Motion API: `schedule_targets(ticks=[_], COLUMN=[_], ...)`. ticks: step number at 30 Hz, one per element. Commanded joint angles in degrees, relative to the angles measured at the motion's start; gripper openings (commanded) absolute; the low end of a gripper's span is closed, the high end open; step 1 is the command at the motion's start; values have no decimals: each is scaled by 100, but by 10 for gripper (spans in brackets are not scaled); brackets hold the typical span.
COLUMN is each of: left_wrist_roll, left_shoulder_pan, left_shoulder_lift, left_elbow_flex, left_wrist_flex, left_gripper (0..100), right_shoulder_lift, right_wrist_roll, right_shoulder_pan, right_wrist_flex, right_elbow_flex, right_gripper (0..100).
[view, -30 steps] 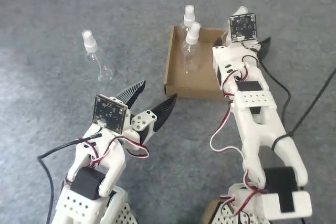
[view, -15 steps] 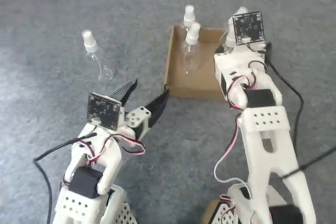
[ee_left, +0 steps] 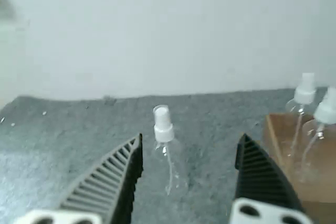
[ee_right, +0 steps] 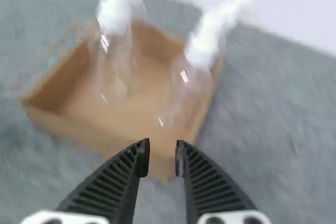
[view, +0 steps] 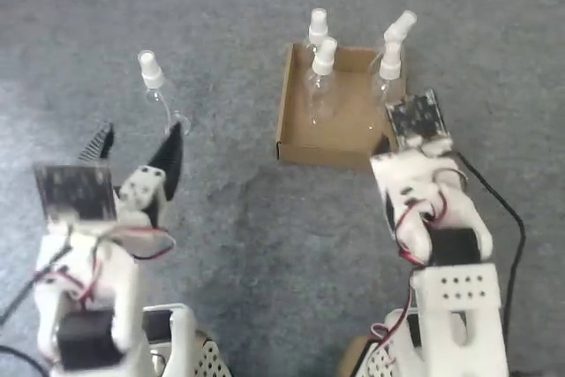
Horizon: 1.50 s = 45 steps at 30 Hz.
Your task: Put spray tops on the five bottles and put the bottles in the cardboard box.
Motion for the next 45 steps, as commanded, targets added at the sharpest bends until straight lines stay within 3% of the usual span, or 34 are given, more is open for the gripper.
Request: schedule_targets(ticks=[1,5,8,13,20,30,38,45], left_wrist_roll=[-176,-167,-158,-202,-387,-730,-545,-387], left_shoulder_pan=[-659,-949,-1160,-1152,-862,-642,-1292,-1099], left_shoulder_lift=[1556,2549,2681,2725,2734,2743,4000,5160], left_elbow_flex=[-716,-989,-954,-127,813,2088,1103,-92], left_wrist_flex=[132,105,-237,-1099,-1960,-3464,-3473,-3156], left_gripper=[265,266,268,272,363,363,363,363], right_shoulder_lift=[-382,-330,-382,-382,-382,-330,-338,-330], right_wrist_roll=[334,633,642,659,651,290,299,299], right_shoulder_pan=[901,2105,2527,2431,2158,1851,1780,1798], right_wrist_flex=[-13,-567,-1138,-2158,-3345,-3459,-3213,-3266], right_elbow_flex=[325,826,1477,2646,3613,3692,3692,3692], right_gripper=[52,52,52,52,52,49,50,50])
